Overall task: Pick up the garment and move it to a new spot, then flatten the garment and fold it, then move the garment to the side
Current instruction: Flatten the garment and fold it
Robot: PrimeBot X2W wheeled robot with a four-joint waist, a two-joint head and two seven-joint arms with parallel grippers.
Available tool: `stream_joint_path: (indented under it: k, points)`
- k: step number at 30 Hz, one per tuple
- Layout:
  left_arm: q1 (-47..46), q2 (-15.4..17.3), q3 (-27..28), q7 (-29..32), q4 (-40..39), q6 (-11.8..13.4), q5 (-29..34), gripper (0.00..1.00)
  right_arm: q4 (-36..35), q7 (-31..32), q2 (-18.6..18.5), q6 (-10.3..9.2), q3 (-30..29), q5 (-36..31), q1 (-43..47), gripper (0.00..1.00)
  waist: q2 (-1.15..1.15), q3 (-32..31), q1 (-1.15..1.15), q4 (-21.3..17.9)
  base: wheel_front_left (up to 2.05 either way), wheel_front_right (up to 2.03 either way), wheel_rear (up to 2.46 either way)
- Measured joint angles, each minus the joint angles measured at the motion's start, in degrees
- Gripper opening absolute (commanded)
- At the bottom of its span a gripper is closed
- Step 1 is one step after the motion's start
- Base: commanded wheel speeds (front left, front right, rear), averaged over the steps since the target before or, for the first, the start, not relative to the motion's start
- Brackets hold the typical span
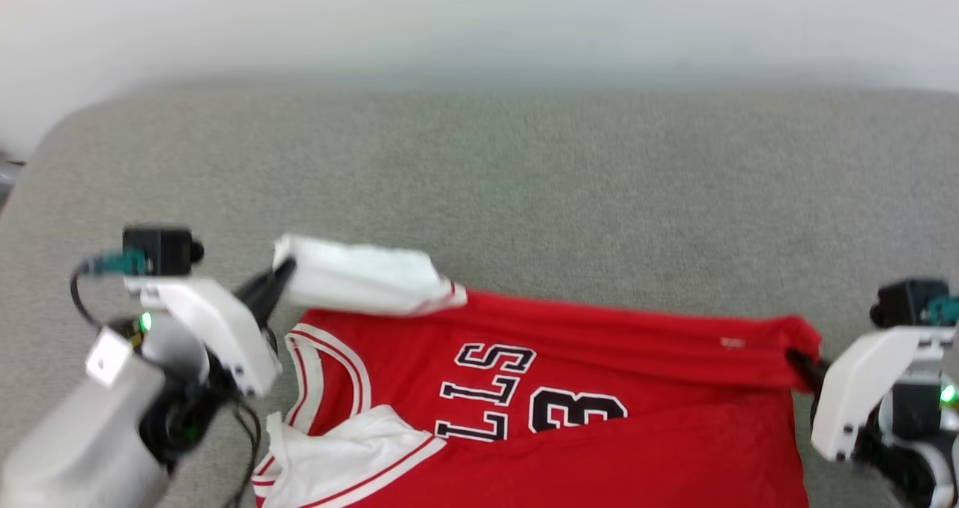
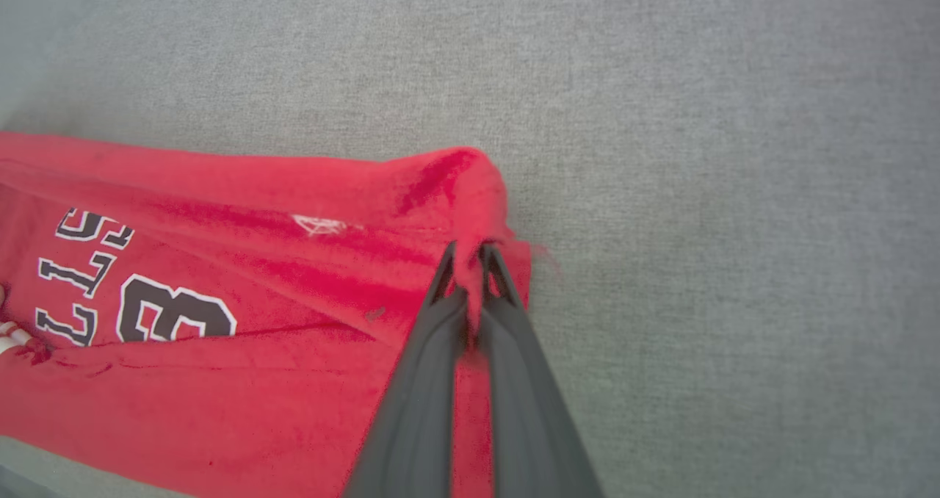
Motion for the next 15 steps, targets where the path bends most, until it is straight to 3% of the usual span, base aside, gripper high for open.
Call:
stream_joint_path:
  k: [11,15]
  points:
    - [17.8,2.1,-1.7,-3.1,-11.2,7.6,-3.0,0.00,4.1,-7.2,1.7,-0.01,-1.1,0.8,8.4,0.00,0.00,-5.7,0.00,1.9,0.00,0.00,0.00]
    - [22.9,2.0,-2.4,-3.6,-12.8,9.3,-4.7,0.00,6.4,-10.7,2.2,-0.01,-0.7,1.3,9.7,0.00,0.00,-6.3,0.00,1.8,0.00,0.00,0.00]
